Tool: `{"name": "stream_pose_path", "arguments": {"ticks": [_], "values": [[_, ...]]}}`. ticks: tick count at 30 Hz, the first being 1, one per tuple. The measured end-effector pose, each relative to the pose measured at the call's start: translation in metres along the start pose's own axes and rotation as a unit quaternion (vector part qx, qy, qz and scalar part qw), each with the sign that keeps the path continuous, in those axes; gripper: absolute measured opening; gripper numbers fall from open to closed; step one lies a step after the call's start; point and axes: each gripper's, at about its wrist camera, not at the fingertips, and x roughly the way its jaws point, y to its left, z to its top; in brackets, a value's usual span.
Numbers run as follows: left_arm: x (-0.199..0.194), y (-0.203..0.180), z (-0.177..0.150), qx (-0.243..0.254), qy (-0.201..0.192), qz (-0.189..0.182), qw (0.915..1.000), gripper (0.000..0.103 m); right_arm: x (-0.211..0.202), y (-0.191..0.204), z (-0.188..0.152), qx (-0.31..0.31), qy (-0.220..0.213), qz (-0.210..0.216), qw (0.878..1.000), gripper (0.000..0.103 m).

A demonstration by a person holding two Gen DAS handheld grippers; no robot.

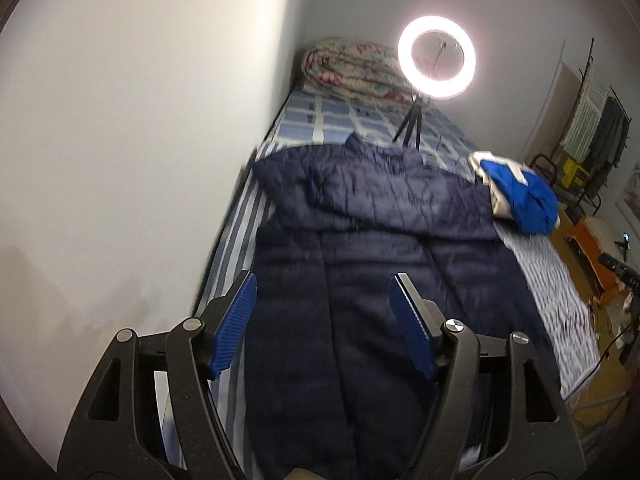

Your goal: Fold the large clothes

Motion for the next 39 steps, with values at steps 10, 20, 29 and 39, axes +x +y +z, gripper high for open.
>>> {"name": "stream_pose_path", "arguments": {"ticks": [10,20,29,39], "values": [[0.024,0.044,-0.099,-0.075,0.095,-0.01,0.9927,0.071,-0.018,-0.027,-0.087,0.023,0.044,0.011,0.999,0.063],[0.049,0.052,-0.153,-0.114,0.17,-0.018,0.9787,0.071,0.004,-0.047,-0.151,0.067,0.114,0.067,0.989,0.063],[0.058,0.051,-0.187,-0.148,0.211,-0.033,0.9656,0.071,0.024,-0.047,-0.167,0.097,0.168,0.126,0.973,0.063],[0.055,0.046,-0.192,-0.146,0.21,-0.04,0.966,0.024,0.037,-0.032,-0.182,0.092,0.216,0.145,0.961,0.062]]}}
